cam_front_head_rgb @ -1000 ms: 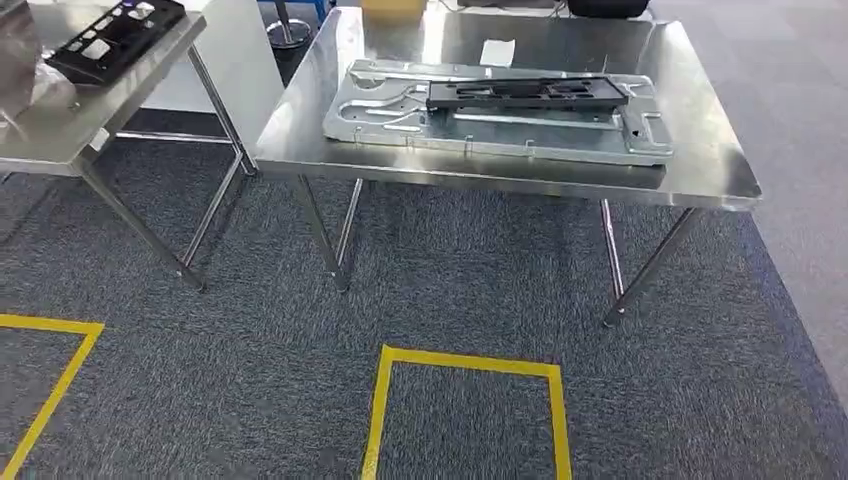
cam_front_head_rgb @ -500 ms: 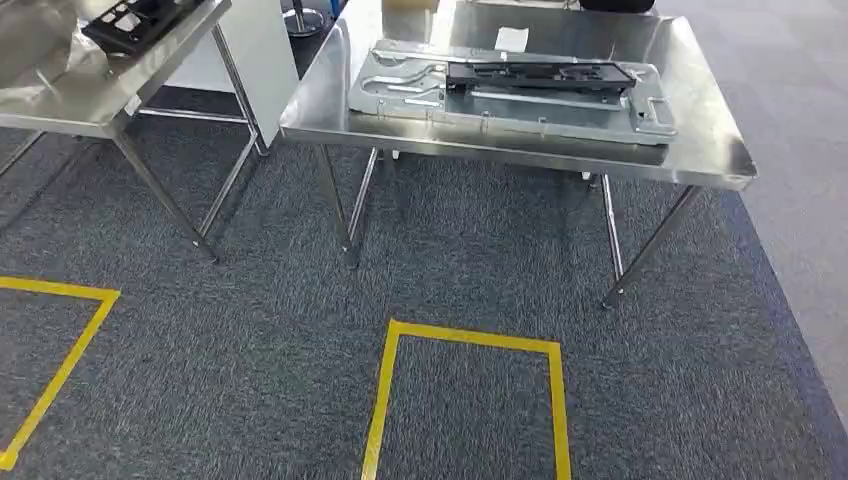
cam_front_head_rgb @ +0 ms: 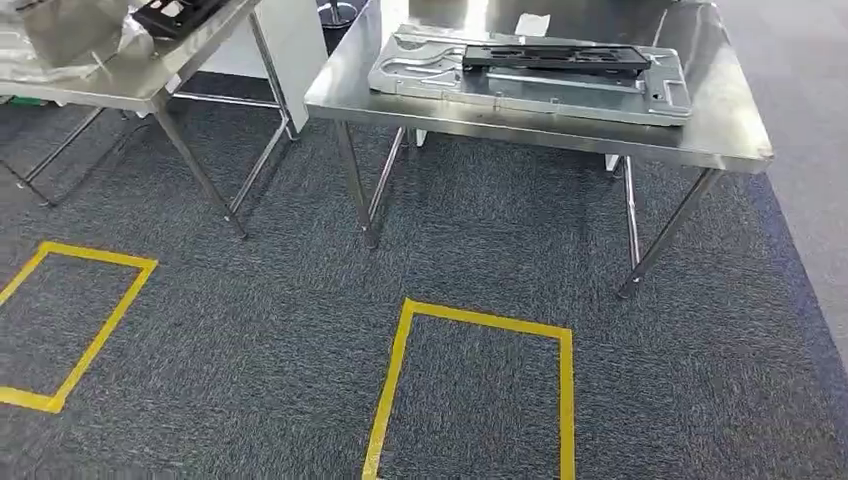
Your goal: Take the parts from the cabinet and place them on the table.
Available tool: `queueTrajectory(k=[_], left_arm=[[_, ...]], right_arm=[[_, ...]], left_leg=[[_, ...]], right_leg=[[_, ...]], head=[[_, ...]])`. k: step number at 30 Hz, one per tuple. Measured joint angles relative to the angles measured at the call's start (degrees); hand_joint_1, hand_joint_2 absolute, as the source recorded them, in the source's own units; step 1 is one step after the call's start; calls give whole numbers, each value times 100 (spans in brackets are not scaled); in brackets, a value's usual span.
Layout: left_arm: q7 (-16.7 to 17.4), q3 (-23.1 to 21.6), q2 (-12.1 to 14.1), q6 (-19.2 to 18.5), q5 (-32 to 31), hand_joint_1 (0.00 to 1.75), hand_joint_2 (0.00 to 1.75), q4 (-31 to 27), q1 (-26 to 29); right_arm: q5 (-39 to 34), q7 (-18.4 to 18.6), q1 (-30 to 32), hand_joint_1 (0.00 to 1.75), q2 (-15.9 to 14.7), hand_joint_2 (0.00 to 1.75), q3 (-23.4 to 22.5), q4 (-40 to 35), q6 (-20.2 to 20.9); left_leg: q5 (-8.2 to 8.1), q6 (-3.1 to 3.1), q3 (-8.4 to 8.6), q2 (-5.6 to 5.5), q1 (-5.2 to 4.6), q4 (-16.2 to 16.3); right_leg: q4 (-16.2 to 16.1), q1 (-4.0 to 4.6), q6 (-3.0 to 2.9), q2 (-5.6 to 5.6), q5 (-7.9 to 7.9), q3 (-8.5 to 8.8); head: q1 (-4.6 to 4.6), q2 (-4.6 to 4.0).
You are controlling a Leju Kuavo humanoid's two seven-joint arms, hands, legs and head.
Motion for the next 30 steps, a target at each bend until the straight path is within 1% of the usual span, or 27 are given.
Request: queueTrajectory(k=[1, 2, 3, 4, 5, 6, 7, 10, 11, 12, 13, 14, 15, 16, 17, 18, 19, 20, 21, 22, 23, 25, 26, 27, 28, 29, 30], left_arm=[[22, 0, 2, 13, 0, 0, 0, 0, 9], [41, 0, 0, 30, 0, 0, 0, 0, 21], [48, 0, 0, 35, 0, 0, 0, 0, 30], [52, 0, 2, 42, 0, 0, 0, 0, 32], [61, 0, 2, 44, 0, 0, 0, 0, 29], [63, 0, 2, 46, 0, 0, 0, 0, 17], [68, 0, 4, 50, 0, 0, 0, 0, 4], [81, 0, 7, 94, 0, 0, 0, 2, 37], [81, 0, 4, 98, 0, 0, 0, 2, 43], [79, 0, 4, 98, 0, 0, 0, 2, 37], [81, 0, 7, 101, 0, 0, 0, 2, 19], [90, 0, 9, 103, 0, 0, 0, 2, -5], [103, 0, 9, 116, 0, 0, 0, 2, -16], [118, 0, 9, 133, 0, 0, 0, 2, -14], [142, 0, 9, 151, 0, 0, 0, 2, -7], [151, 0, 9, 166, 0, 0, 0, 2, 6], [164, -2, 7, 186, 0, 0, 0, 2, 5], [168, -2, 7, 203, 0, 0, 0, 2, -4], [172, -4, 7, 216, 0, 0, 0, 2, -10], [183, -7, 9, 236, 0, 0, 0, 2, -37], [184, -9, 9, 254, 0, 0, 0, 2, -49], [207, -11, 20, 278, 0, 0, 0, 2, -19], [216, -11, 37, 282, 0, 0, 0, 6, -2], [225, -11, 37, 282, 0, 0, 0, 9, 14], [240, -11, 42, 286, 0, 0, 0, 11, 1], [249, -11, 52, 288, 0, 0, 0, 13, -24], [251, -11, 52, 289, 0, 0, 0, 13, -39]], right_arm=[[35, 4, -2, 0, 0, 0, 0, 24, 24], [72, 6, -5, 0, 0, 0, 0, 48, 43], [83, 7, -18, 0, 0, 0, 0, 66, 48], [85, 9, -34, 0, 2, 0, 0, 90, 55], [94, 9, -47, 0, 2, 0, 0, 113, 61], [105, 9, -60, 0, 2, 0, 0, 127, 66], [138, 4, -59, 0, 4, 0, 0, 138, 87], [328, -85, -151, 0, 4, 0, -42, 190, 247], [421, -142, -194, 0, 4, 0, -80, 212, 338], [503, -177, -211, 0, 2, 0, -123, 247, 398], [604, -223, -249, 0, 4, 0, -179, 288, 454], [711, -247, -287, 0, 4, 0, -231, 360, 524], [830, -290, -326, 0, 4, 0, -295, 439, 577], [912, -317, -359, 0, 4, 0, -360, 488, 617], [1036, -365, -400, 0, 4, 0, -440, 568, 676], [1129, -402, -444, 0, 2, 0, -522, 631, 717], [1233, -433, -489, 0, 2, 0, -604, 684, 756], [1333, -452, -536, 0, 2, 0, -686, 743, 793], [1392, -474, -564, 0, 2, 0, -758, 806, 817], [1444, -494, -607, 0, 4, 0, -826, 863, 841], [1514, -507, -651, 0, 4, 0, -893, 917, 857], [1659, -555, -732, 0, 2, 0, -1017, 1012, 909], [1711, -584, -774, 0, 4, 0, -1062, 1043, 933], [1759, -601, -804, 0, 7, 0, -1117, 1080, 959], [1786, -612, -806, 0, 9, 0, -1161, 1097, 975], [1820, -616, -808, 0, 9, 0, -1198, 1132, 1001], [1827, -616, -810, 0, 9, 0, -1220, 1152, 1010]], left_leg=[[-57, -11, -54, 10, 0, 260], [-6, -13, 8, 23, 0, 266], [164, 0, 221, 41, 0, -10], [378, 24, 555, 78, -3, -500], [538, 63, 899, 170, -10, -1038], [465, 112, 1138, 382, -37, -1466], [465, 146, 1194, 411, -94, -1545], [459, 263, 1106, 310, -110, -1595], [529, 333, 1168, 256, -16, -1691], [548, 345, 1154, 225, -33, -1720], [575, 398, 1123, 193, -25, -1722], [594, 414, 1083, 124, -26, -1721], [607, 420, 1056, 70, -27, -1718], [615, 414, 1040, 9, -26, -1715], [622, 404, 1038, -62, -23, -1709], [627, 395, 1038, -124, -19, -1700], [629, 381, 1040, -205, -13, -1682], [623, 360, 1036, -274, -8, -1656], [621, 331, 994, -320, -2, -1633], [601, 280, 958, -377, -49, -1554], [633, 230, 916, -453, -26, -1573], [679, 144, 879, -561, 1, -1611], [677, 109, 857, -606, 2, -1594], [586, 101, 821, -353, 5, -1467], [393, 84, 699, -157, -1, -1204], [126, 64, 485, -56, 5, -734], [-71, 48, 299, -19, 11, -310]], right_leg=[[31, 16, -3, -59, 10, -47], [71, 26, -3, -119, 10, -89], [107, 35, -1, -177, 7, -119], [130, 42, 6, -230, 1, -130], [143, 51, 17, -280, -9, -131], [154, 73, 32, -330, -18, -134], [166, 91, 55, -372, -24, -149], [157, 96, 132, -497, -1, -132], [188, 110, 186, -485, -52, -135], [297, 91, 230, -216, -136, -176], [622, 68, 250, -14, -363, -345], [1115, 33, 267, 72, -622, -599], [1571, 12, 287, 96, -803, -834], [1852, -3, 306, 103, -852, -986], [1878, -23, 324, 106, -757, -1018], [1684, -41, 333, 110, -547, -944], [1248, -62, 334, 138, -235, -757], [747, -85, 331, 252, 49, -538], [400, -110, 318, 546, 142, -413], [266, -111, 306, 625, 85, -379], [308, -97, 293, 563, 80, -418], [303, -53, 224, 458, 94, -421], [242, -116, 163, 391, 134, -410], [217, -110, 128, 308, 156, -395], [214, -99, 95, 253, 159, -398], [216, -78, 73, 152, 153, -404], [218, -64, 66, 70, 148, -412]], head=[[0, 0], [-4, 0], [-2, 0], [-2, -2], [-5, 0], [-4, 0], [-4, 0], [11, 0], [-13, 0], [18, -2], [42, 0], [44, 0], [48, 0], [42, 0], [50, 0], [46, 0], [48, 0], [50, 0], [57, 0], [51, 0], [37, 0], [48, 0], [39, 0], [38, -2], [-37, 0], [-55, 0], [-57, -2]])
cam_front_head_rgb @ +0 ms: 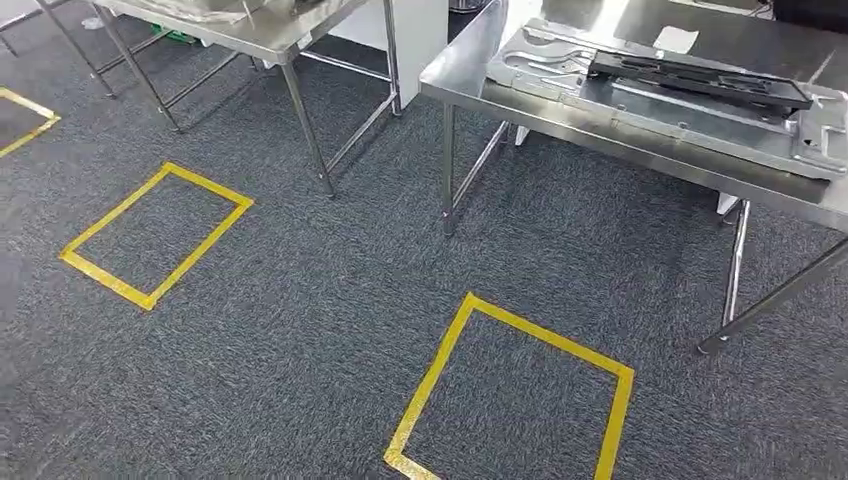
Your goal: Take the parts from the cabinet and place them on the table.
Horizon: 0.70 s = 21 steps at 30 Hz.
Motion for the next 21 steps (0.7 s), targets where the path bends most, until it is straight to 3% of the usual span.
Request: queueTrajectory(k=[1, 2, 3, 5, 6, 7, 8, 10, 11, 12, 13, 14, 16, 17, 18, 20, 21], left_arm=[[0, 0, 0, 0, 0, 0, 0, 0, 5], [9, 0, 0, 0, 0, 0, 0, 0, 25], [20, 0, 0, 4, 0, 0, 0, 0, 48], [24, 0, 2, 15, 0, 0, 0, 2, 53], [24, 0, 4, 17, 0, 0, 0, 2, 47], [26, 0, 4, 17, 0, 0, 0, 2, 29], [26, 0, 4, 17, 0, 0, 0, 2, 18], [31, 0, 4, 24, 0, 0, 0, 4, 69], [35, 0, 4, 35, 0, 0, 0, 4, 85], [35, 0, -2, 46, 0, 0, 0, 2, 88], [37, 0, -2, 50, 0, 0, 0, 2, 74], [35, 0, -2, 52, 0, 0, 0, 2, 46], [37, 0, -4, 59, 0, 0, 0, 4, 30], [37, 0, -4, 59, 0, 0, 0, 4, 41], [44, 0, -6, 59, 0, 0, 0, 2, 48], [52, 0, -13, 59, 0, 0, 0, 2, 49], [52, 0, -15, 59, 0, 0, 0, 2, 44]], right_arm=[[9, -2, -4, 0, 0, 0, -35, 24, 11], [13, -7, -18, 0, 0, 0, -59, 37, 11], [17, -9, -31, 0, 0, 0, -61, 48, 11], [28, -9, -56, 0, 0, 0, -61, 72, 13], [37, -9, -61, 0, 0, 0, -61, 74, 17], [44, -9, -61, 0, 0, 0, -68, 79, 26], [66, -9, -69, 0, 0, 0, -70, 81, 37], [94, -7, -121, 0, 0, 0, -79, 87, 39], [138, -7, -142, 0, 0, 0, -79, 87, 52], [188, -7, -150, 0, -4, 0, -81, 90, 66], [227, -15, -148, 0, -4, 0, -98, 94, 83], [267, -26, -147, 0, -4, 0, -120, 98, 98], [363, -46, -145, 0, -2, 0, -175, 120, 129], [398, -63, -143, 0, -2, 0, -192, 127, 136], [415, -77, -142, 0, -4, 0, -203, 129, 146], [426, -96, -144, 0, -4, 0, -205, 129, 153], [431, -96, -143, 0, -4, 0, -210, 129, 162]], left_leg=[[-133, -15, -164, 21, 2, 386], [-110, -21, -205, 39, 3, 514], [40, -19, -97, 54, 5, 330], [506, 7, 407, 139, 5, -601], [664, 38, 669, 317, -4, -1073], [565, 59, 744, 504, -82, -1263], [590, 119, 731, 422, -70, -1243], [580, 155, 671, 332, -83, -1242], [605, 201, 674, 277, -56, -1287], [640, 244, 726, 228, -28, -1327], [649, 283, 714, 185, -23, -1335], [668, 320, 694, 130, -24, -1333], [672, 328, 677, 1, -31, -1329], [672, 328, 680, -71, -32, -1321], [670, 326, 689, -141, -32, -1318], [660, 312, 712, -303, -32, -1301], [652, 298, 716, -379, -31, -1288]], right_leg=[[4, 9, -7, -89, -7, -1], [10, 16, -10, -163, -14, 2], [14, 19, -8, -229, -25, 10], [17, 19, 22, -357, -55, 50], [17, 28, 48, -413, -73, 86], [36, 76, 95, -459, -106, 91], [30, 82, 122, -496, -107, 92], [11, 85, 162, -589, -109, 120], [8, 95, 198, -640, -124, 140], [85, 48, 242, -469, -200, 144], [302, 46, 252, -204, -374, 35], [718, 40, 255, -67, -619, -167], [1614, 39, 269, 25, -980, -628], [1822, 38, 267, 36, -963, -763], [1740, 39, 263, 43, -804, -758], [917, 37, 227, 115, -217, -438], [418, 36, 195, 273, 40, -230]], head=[[2, 2], [0, 2], [0, 2], [-2, 2], [-2, 2], [-9, 0], [0, 2], [9, 2], [7, 2], [9, 2], [37, 2], [52, 2], [55, 2], [55, 2], [52, 2], [57, 2], [61, 2]])
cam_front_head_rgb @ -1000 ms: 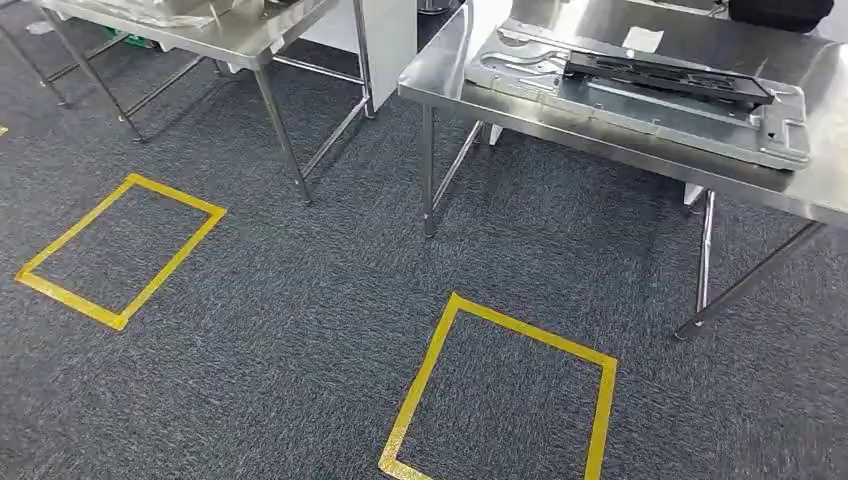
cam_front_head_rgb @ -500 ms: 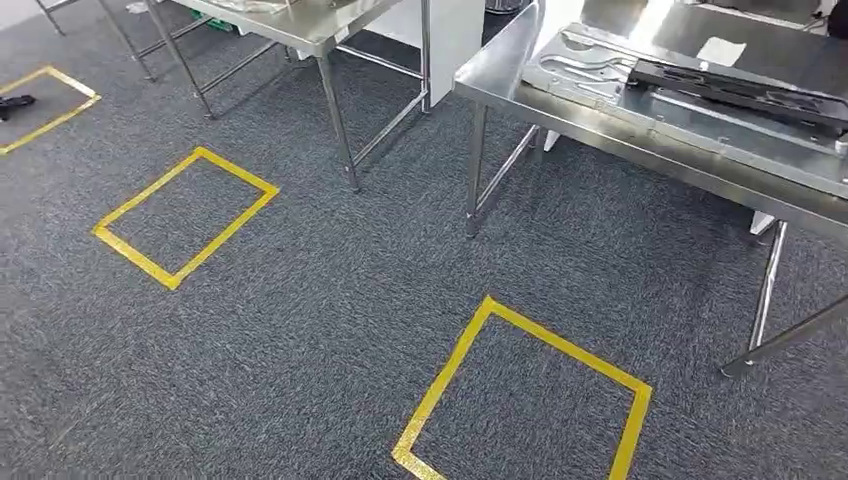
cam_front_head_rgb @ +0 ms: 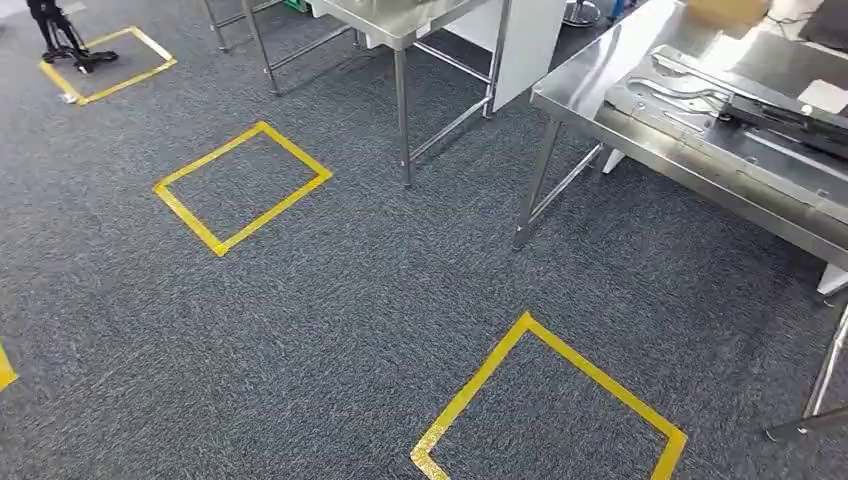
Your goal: Take the parts from the cabinet and place them on the table.
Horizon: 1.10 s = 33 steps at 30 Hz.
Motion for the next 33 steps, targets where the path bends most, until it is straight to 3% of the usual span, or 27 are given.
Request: queueTrajectory(k=[1, 3, 5, 6, 7, 8, 10, 11, 12, 13, 14, 15, 16, 17, 20, 21, 22, 23, 25, 26, 27, 28, 30, 31, 32, 33], left_arm=[[0, 0, -11, 0, 0, 0, 0, 0, -4], [15, 0, -11, 0, 0, 0, 0, 2, -5], [35, 0, -13, 7, 0, 0, 0, 2, 29], [39, 0, -13, 9, 0, 0, 0, 0, 30], [44, -2, -17, 9, 0, 0, 0, 0, 31], [44, -2, -15, 11, 0, 0, 0, 0, 2], [44, -2, -17, 13, 0, 0, 0, 0, -23], [48, -2, -17, 13, 0, 0, 0, 0, -15], [50, -4, -17, 11, 0, 0, 0, 0, 10], [55, -7, -17, 11, 0, 0, 0, 0, 21], [59, -9, -17, 11, 0, 0, 0, 0, 20], [70, -13, -17, 11, 0, 0, 0, 2, 14], [79, -13, -20, 11, 0, 0, 0, 0, 4], [87, -13, -17, 11, 0, 0, 0, 0, -9], [105, -13, -22, 9, 0, 0, 0, 2, 41], [109, -13, -22, 9, 0, 0, 0, 2, 45], [116, -13, -37, 7, 0, 0, 0, 2, 48], [129, -13, -37, 4, 0, 0, 0, 2, 32], [138, -13, -39, 2, 0, 0, 0, 2, 6], [138, -13, -39, -2, 0, 0, 0, 2, 10], [142, -13, -42, -2, 0, 0, 0, 2, 20], [146, -13, -44, -2, 0, 0, 0, 2, 27], [146, -13, -52, -2, 0, 0, 0, 2, 23], [146, -13, -67, -4, 0, 0, 0, 0, 23], [153, -13, -72, -4, 0, 0, 0, 2, 3], [153, -13, -72, -4, 0, 0, 0, 2, -3]], right_arm=[[4, -2, -1, 0, -4, 0, -15, 0, 2], [81, -15, -9, 0, -4, 0, -35, 0, 26], [220, -37, -23, 0, -9, 0, -35, 0, 70], [286, -50, -32, 0, -4, 0, -35, 0, 92], [337, -70, -18, 0, -4, 0, -35, 0, 96], [374, -77, 0, 0, -4, 0, -35, 0, 105], [400, -79, 14, 0, -4, 0, -37, 0, 111], [431, -79, 13, 0, -4, 0, -37, 0, 114], [479, -81, 11, 0, -4, 0, -37, 0, 127], [525, -83, 7, 0, -4, 0, -35, 0, 140], [562, -85, 5, 0, -4, 0, -35, 0, 151], [608, -85, 4, 0, -2, 0, -35, 0, 160], [653, -92, 5, 0, -4, 0, -37, 0, 183], [700, -101, 5, 0, -4, 0, -42, 0, 197], [820, -136, -53, 0, -4, 0, -53, 0, 256], [870, -146, -73, 0, -4, 0, -55, -2, 282], [946, -164, -67, 0, -7, 0, -76, -2, 312], [990, -190, -67, 0, -7, 0, -107, -2, 328], [1101, -201, -65, 0, -7, 0, -175, 6, 367], [1128, -203, -63, 0, -7, 0, -193, 13, 372], [1132, -205, -62, 0, -7, 0, -208, 18, 372], [1139, -205, -65, 0, -7, 0, -230, 22, 372], [1148, -210, -66, 0, -7, 0, -249, 22, 374], [1178, -221, -64, 0, -7, 0, -267, 24, 382], [1202, -225, -68, 0, -11, 0, -302, 28, 389], [1211, -236, -73, 0, -9, 0, -324, 31, 387]], left_leg=[[-12, -29, -33, -54, -17, 28], [-8, -114, -80, -174, 0, 46], [25, -207, -102, -298, 8, -1], [-12, -215, -95, -195, 23, 66], [-137, -244, -168, 124, 1, 238], [-373, -276, -347, 293, 10, 599], [-801, -338, -769, 393, 34, 1494], [-856, -361, -888, 410, 46, 1759], [-776, -373, -872, 425, 58, 1749], [-583, -378, -727, 440, 68, 1468], [-331, -374, -471, 492, 71, 983], [-107, -359, -182, 615, 70, 461], [-75, -326, 22, 908, 48, 45], [-69, -250, 25, 863, 1, 20], [-63, -170, -40, 691, -22, 33], [-13, -110, 34, 620, 31, -35], [1, -86, 26, 583, 35, -55], [17, -40, 9, 531, 36, -56], [22, -12, -18, 410, 24, -55], [24, -10, -24, 336, 16, -51], [24, -10, -20, 270, 15, -48], [22, -13, -12, 175, 15, -38], [6, -37, 4, 16, 16, -11], [-3, -55, -21, -51, 28, 5], [-24, -98, -51, -113, -16, 65], [-4, -134, -73, -184, 5, 54]], right_leg=[[-215, -5, -45, 293, -32, 81], [-269, 8, -46, 188, -34, 82], [-302, 11, -121, 84, -12, 109], [-365, -36, -174, -3, 29, 130], [-386, -28, -186, -59, 32, 146], [-385, -18, -237, -153, 20, 146], [-381, 1, -256, -330, 6, 139], [-378, 5, -259, -402, -3, 139], [-378, 6, -248, -472, -13, 149], [-376, 6, -236, -542, -26, 162], [-375, 6, -218, -615, -42, 188], [-374, 5, -198, -680, -63, 222], [-372, 27, -165, -751, -91, 256], [-355, 58, -122, -790, -122, 266], [-386, 61, -56, -920, -115, 305], [-372, 58, -7, -921, -161, 312], [-240, 22, 25, -616, -271, 284], [90, 15, 27, -401, -495, 126], [1021, 8, 30, -251, -939, -340], [1358, 8, 31, -235, -1013, -528], [1415, 8, 27, -232, -942, -585], [1182, 8, 15, -221, -695, -512], [292, -1, -19, -120, -134, -130], [-138, -16, -49, 199, 5, 35], [-248, -28, -61, 305, -53, 71], [-222, -18, -61, 236, -51, 51]], head=[[4, 0], [11, 0], [9, 0], [5, 0], [-15, 0], [-52, 0], [-50, -2], [-55, 0], [-55, 0], [-57, 0], [-57, 0], [-57, 0], [-59, 0], [-50, 0], [-20, 0], [-24, 0], [0, -2], [13, 0], [24, 0], [22, 0], [22, 0], [24, 0], [26, 0], [33, 0], [28, 0], [22, 0]])
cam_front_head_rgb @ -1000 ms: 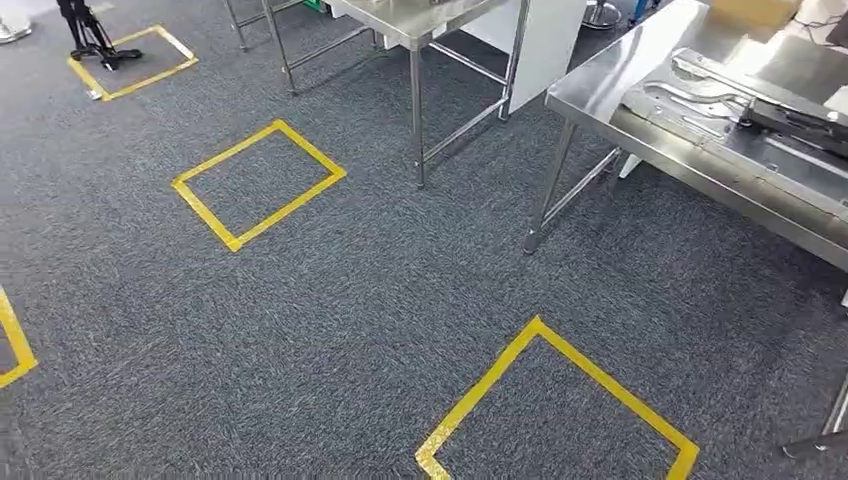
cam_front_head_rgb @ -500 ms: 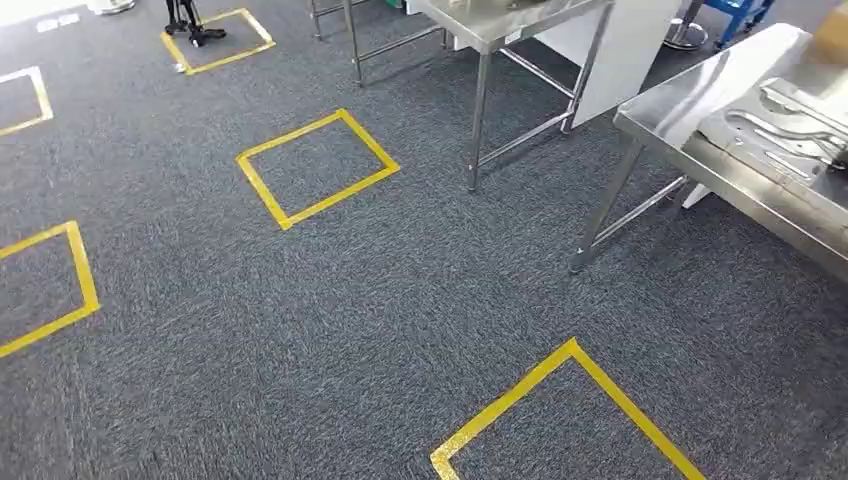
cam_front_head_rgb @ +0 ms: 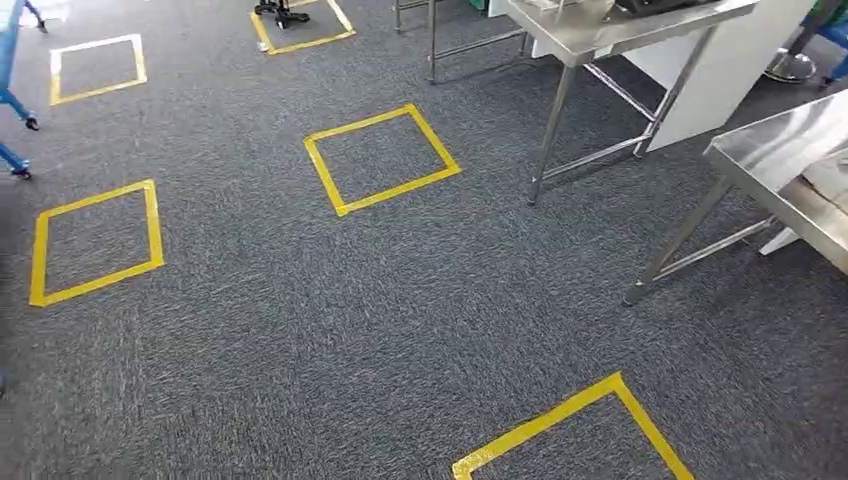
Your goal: Take the parts from the cabinet and place them on the table.
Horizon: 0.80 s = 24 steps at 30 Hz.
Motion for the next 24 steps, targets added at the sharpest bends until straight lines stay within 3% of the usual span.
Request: queueTrajectory(k=[2, 3, 4, 5, 7, 8, 9, 10, 12, 13, 14, 15, 17, 18, 19, 20, 21, 23, 24], left_arm=[[0, 0, -2, 0, 0, 0, 0, 0, 39], [0, 0, -2, -2, 0, 0, 0, 0, 53], [0, 0, -9, -4, 0, 0, 0, 0, 61], [2, 0, -11, -4, 0, 0, 0, 0, 43], [2, 0, -11, -4, 0, 0, 0, 0, -5], [2, 0, -11, -4, 0, 0, 0, 0, -2], [2, 0, -13, -2, 0, 0, 0, 0, 13], [2, 0, -13, 4, 0, 0, 0, 0, 29], [-2, 0, -9, 26, 0, 0, 0, 0, 29], [-7, 0, -7, 35, 0, 0, 0, 0, 22], [-11, -2, -7, 39, 0, 0, 0, 0, 1], [-18, -4, -7, 42, 0, 0, 0, 0, -9], [-15, -11, -7, 42, 0, 0, 0, 0, 11], [-15, -13, -7, 44, 0, 0, 0, 0, 24], [-15, -20, -11, 48, 0, 0, 0, 0, 30], [-15, -31, -9, 57, 0, 0, 0, 0, 14], [-15, -50, -9, 61, 0, 0, 0, 0, -14], [-15, -92, -9, 66, 0, 0, 0, 0, -49], [-13, -100, -9, 68, 0, 0, 0, 0, -48]], right_arm=[[9, -4, -20, 0, -2, 0, -4, 0, 2], [7, -7, -43, 0, 0, 0, -4, 2, 2], [11, -6, -43, 0, 0, 0, -4, 2, 2], [11, -11, -30, 0, 0, 0, -9, 2, 2], [11, -9, -20, 0, 0, 0, -22, 4, 7], [11, -9, -20, 0, 0, 0, -33, 7, 9], [15, -9, -25, 0, 0, 0, -46, 7, 9], [35, -24, -34, 0, 0, 0, -50, 9, 11], [148, -134, -52, 0, 0, 0, -68, 17, 81], [236, -225, -67, 0, 0, 0, -96, 22, 151], [337, -302, -79, 0, 0, 0, -125, 31, 219], [463, -393, -109, 0, 0, 0, -170, 46, 284], [685, -531, -191, 0, 0, 0, -269, 61, 383], [833, -634, -238, 0, 0, 0, -293, 79, 446], [973, -746, -260, 0, -7, 0, -315, 103, 494], [1126, -923, -285, 0, -24, 0, -365, 173, 520], [1216, -1026, -309, 0, -42, 0, -402, 230, 520], [1375, -1185, -337, 0, -77, 0, -477, 396, 503], [1422, -1235, -362, 0, -96, 0, -517, 478, 481]], left_leg=[[24, -88, -32, -123, 27, -37], [21, -126, -40, -171, 26, -35], [-48, -130, -52, 140, 24, 78], [-247, -156, -191, 419, 6, 365], [-699, -208, -635, 572, 22, 1272], [-824, -225, -811, 592, 25, 1642], [-819, -232, -876, 606, 26, 1787], [-673, -234, -802, 614, 28, 1648], [-202, -203, -325, 699, 23, 748], [-5, -165, -27, 895, 9, 223], [-77, -110, 63, 1129, -57, -7], [-39, -58, 50, 1021, -62, -8], [-47, -20, 12, 927, -78, 1], [-17, 28, 18, 851, -64, -57], [31, 69, 82, 805, -15, -107], [45, 109, 73, 751, -15, -121], [63, 138, 54, 699, -15, -119], [67, 148, 40, 556, -24, -117], [67, 148, 41, 485, -25, -114]], right_leg=[[-9, 39, -47, -103, 2, 18], [-68, -4, -96, -172, 33, 43], [-104, -11, -135, -261, 52, 75], [-112, 1, -184, -332, 44, 83], [-110, 34, -213, -523, 26, 82], [-108, 42, -218, -606, 16, 78], [-108, 46, -220, -677, 6, 85], [-108, 46, -213, -749, -8, 99], [-108, 48, -187, -889, -40, 151], [-108, 51, -170, -956, -62, 187], [-93, 95, -131, -1012, -95, 206], [-96, 99, -104, -1053, -106, 212], [-115, 89, -68, -1139, -107, 237], [-128, 106, -30, -1197, -116, 269], [-74, 65, 21, -982, -179, 269], [114, 62, 30, -665, -331, 175], [492, 56, 30, -526, -563, -16], [1411, 53, 38, -457, -935, -490], [1623, 51, 38, -455, -938, -621]], head=[[9, 0], [0, 0], [5, 0], [-50, 0], [-52, 0], [-52, 0], [-59, 0], [-57, 0], [-59, 0], [-63, 0], [-66, 0], [-46, 0], [-41, -2], [-46, 0], [-37, 0], [-22, 0], [-11, 0], [-4, 0], [-2, 0]])
